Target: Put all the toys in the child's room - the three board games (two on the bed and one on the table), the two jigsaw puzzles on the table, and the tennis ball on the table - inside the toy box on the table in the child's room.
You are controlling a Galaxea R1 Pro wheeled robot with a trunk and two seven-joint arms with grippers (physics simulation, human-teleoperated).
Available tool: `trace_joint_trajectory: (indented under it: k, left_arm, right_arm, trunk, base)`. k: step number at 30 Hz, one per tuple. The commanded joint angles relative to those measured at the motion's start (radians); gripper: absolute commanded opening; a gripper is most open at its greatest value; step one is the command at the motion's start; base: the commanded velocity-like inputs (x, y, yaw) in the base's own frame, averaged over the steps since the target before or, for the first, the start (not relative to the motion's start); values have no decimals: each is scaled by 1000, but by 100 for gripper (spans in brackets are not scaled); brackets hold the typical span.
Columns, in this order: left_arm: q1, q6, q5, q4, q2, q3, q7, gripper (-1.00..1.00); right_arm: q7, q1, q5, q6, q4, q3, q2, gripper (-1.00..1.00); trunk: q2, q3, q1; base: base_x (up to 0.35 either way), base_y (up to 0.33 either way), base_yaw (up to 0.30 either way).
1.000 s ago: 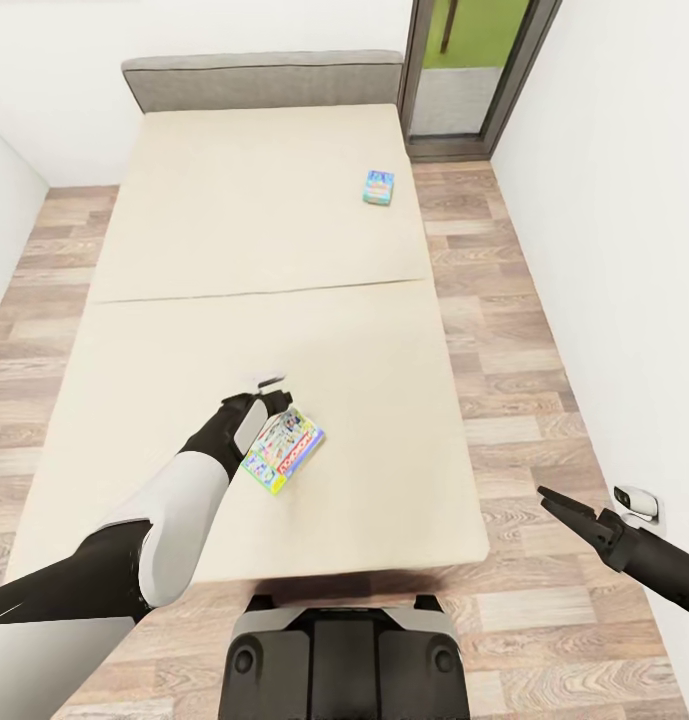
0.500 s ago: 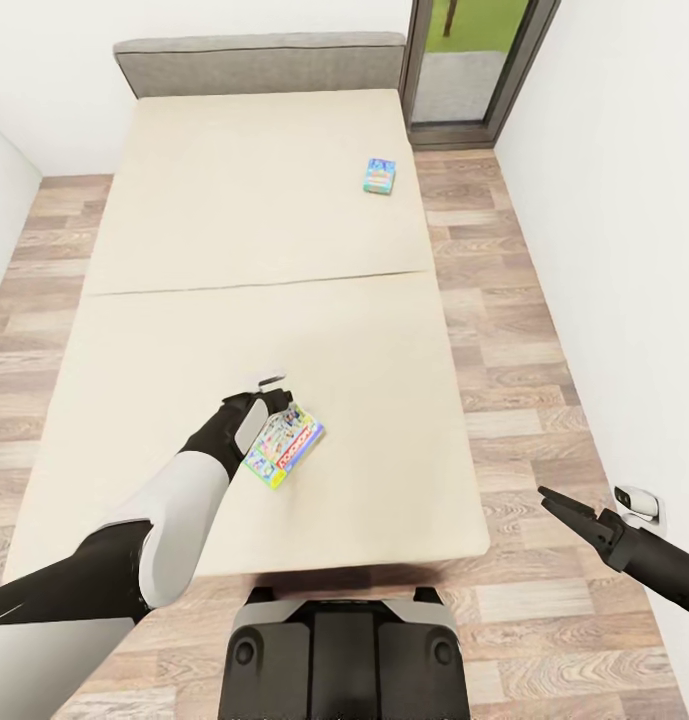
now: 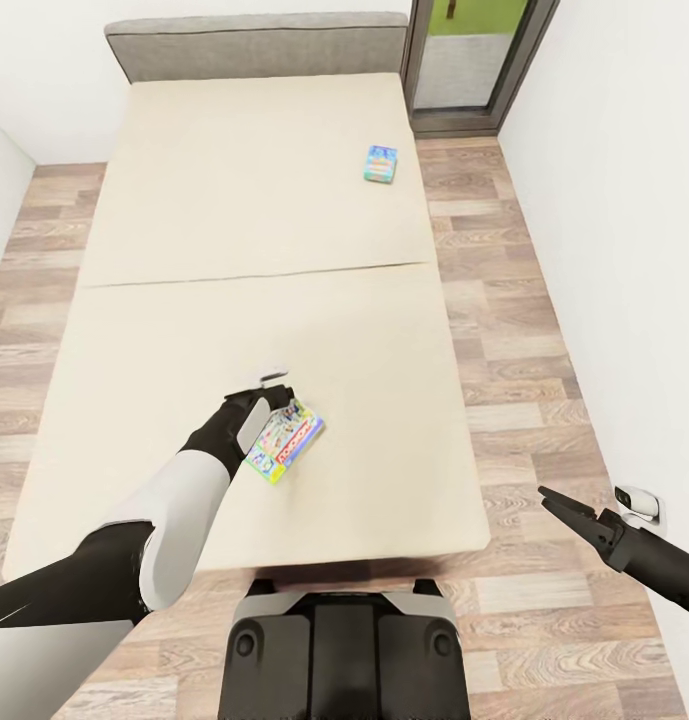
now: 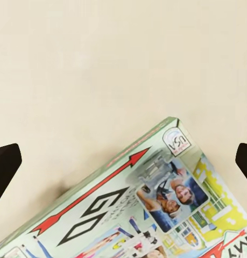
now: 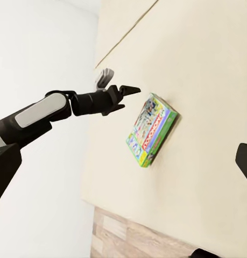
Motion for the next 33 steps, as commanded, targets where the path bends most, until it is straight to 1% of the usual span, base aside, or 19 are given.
trace_joint_trajectory:
  k: [1,10,28,31,33]
  left_arm:
    - [0,4,10,-4,-1,1,5,100]
    - [0,8,12,-30,-1,0,3,100]
    - [0,5,13,-37,-1,-8,-10,100]
    - [0,6,13,-37,-1,-9,-37,100]
    - [0,8,13,-37,-1,-21,-74,100]
  right_arm:
    - [1,0,-4,7,0,0,0,100]
    - [1,-1,-6,6,1,0,0,100]
    - [2,-1,-7,3,2,-1,-2,100]
    - [2,-1,-7,2,2,-2,-2,100]
    - [2,-1,-7,1,2,-1,-2,100]
  trunk:
    - [-2,-3,1]
    - [-2,-18,1]
    - [-2,-47,1]
    - [-2,-52,1]
    - [-2,-56,1]
  base:
    - [0,0,0]
    - [0,0,0]
    - [0,0,0]
    - [0,0,0]
    - [0,0,0]
